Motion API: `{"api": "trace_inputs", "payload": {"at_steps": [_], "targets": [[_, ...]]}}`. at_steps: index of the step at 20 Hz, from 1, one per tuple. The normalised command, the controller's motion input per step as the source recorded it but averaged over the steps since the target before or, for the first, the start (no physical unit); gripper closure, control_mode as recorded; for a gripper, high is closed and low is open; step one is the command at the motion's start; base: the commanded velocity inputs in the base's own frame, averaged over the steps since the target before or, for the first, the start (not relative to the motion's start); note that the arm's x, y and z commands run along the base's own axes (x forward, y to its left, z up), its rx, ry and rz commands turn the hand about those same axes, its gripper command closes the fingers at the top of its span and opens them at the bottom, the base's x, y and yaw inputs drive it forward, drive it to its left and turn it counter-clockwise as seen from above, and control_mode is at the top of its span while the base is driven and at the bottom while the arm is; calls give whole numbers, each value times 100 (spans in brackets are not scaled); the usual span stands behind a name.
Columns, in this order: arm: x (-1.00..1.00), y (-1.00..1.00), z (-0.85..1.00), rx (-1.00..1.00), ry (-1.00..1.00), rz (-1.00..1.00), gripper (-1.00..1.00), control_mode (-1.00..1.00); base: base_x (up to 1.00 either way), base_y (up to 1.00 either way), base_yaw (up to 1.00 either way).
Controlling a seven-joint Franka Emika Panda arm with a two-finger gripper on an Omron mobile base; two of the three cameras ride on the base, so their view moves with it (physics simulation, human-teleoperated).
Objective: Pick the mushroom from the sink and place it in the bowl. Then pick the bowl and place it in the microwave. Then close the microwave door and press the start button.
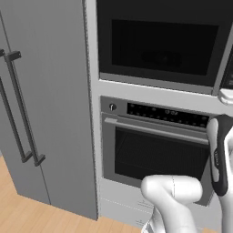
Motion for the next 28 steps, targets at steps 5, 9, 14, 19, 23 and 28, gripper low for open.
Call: {"api": "trace_inputs", "payload": {"at_steps": [5,9,14,19,23,28], "targets": [[26,1,0,0,0,0,100,-100,0,0,0],[40,0,0,0,0,0,100,-100,0,0,0],[35,0,0,0,0,0,100,-100,0,0,0],[23,-11,0,0,0,0,100,-100,0,0,0],[13,-14,0,0,0,0,100,-100,0,0,0],[16,-6,0,0,0,0,100,-100,0,0,0]]}}
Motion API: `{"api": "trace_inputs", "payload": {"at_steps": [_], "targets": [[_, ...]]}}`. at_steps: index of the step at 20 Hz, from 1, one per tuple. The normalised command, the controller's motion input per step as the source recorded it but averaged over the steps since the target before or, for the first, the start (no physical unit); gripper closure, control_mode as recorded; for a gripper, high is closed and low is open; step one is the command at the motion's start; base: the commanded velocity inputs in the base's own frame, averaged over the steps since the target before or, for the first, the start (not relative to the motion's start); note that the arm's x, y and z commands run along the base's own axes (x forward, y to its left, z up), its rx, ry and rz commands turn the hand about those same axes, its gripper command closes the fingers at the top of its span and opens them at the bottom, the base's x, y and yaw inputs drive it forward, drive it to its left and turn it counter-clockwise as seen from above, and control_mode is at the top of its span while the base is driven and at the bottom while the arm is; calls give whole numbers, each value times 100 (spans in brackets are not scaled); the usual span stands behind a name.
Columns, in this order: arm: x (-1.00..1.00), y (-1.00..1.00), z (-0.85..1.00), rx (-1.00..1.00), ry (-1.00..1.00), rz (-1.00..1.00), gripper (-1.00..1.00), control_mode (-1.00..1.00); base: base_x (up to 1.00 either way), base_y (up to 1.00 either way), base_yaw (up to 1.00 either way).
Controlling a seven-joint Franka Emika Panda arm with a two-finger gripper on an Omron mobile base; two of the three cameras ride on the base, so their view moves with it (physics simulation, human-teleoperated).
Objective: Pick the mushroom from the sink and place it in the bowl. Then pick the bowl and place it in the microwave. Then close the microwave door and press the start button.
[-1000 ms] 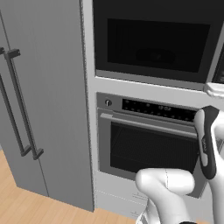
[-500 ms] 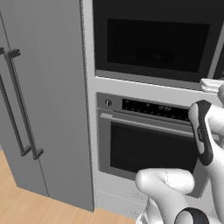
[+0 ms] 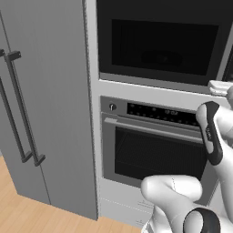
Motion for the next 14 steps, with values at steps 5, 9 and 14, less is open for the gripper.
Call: {"api": "trace_inputs", "payload": {"at_steps": [5,9,14], "targets": [[38,0,-6,0,0,0,100,-100,0,0,0],[68,-13,-13,0,2,3,100,-100,0,0,0],[-35,0,0,0,-11,1,100,-100,0,0,0]]}}
